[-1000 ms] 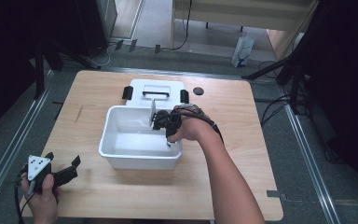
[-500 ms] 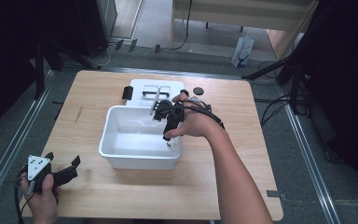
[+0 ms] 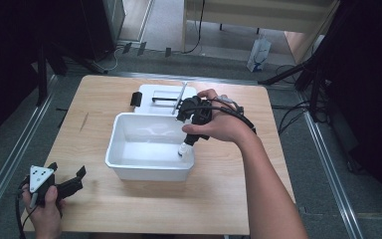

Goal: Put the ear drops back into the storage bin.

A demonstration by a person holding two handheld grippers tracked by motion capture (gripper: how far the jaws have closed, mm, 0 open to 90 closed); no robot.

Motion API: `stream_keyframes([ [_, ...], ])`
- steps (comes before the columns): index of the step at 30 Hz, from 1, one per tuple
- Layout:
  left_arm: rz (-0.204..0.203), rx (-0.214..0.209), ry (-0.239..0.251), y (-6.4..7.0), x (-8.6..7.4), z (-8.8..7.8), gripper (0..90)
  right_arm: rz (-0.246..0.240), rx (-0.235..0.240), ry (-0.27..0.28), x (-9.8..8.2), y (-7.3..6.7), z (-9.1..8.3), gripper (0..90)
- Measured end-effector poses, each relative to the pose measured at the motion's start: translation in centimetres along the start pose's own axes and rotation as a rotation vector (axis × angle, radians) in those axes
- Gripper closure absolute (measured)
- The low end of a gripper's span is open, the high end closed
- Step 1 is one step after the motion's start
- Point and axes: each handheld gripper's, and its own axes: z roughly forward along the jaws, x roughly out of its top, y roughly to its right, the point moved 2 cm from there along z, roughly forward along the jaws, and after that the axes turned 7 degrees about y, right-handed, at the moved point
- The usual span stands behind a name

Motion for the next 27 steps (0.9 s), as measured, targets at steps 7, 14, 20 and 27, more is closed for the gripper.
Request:
stream_keyframes([
  [7, 0.005, 0.000, 0.000, 0.0, 0.0, 0.0, 7.0, 0.037, -0.020, -0.015, -2.7, 0.9, -0.9, 13.7],
  [14, 0.013, 0.004, -0.001, 0.1, 0.0, 0.0, 7.0, 0.088, -0.035, -0.026, -5.7, 1.8, -1.4, 13.7],
  [20, 0.016, 0.003, -0.001, 0.1, 0.0, 0.0, 7.0, 0.126, -0.040, -0.024, -8.0, 2.2, -1.7, 13.7],
  [27, 0.021, 0.003, -0.001, 0.2, 0.0, 0.0, 7.0, 0.179, -0.050, -0.017, -10.9, 2.5, -1.6, 13.8],
])
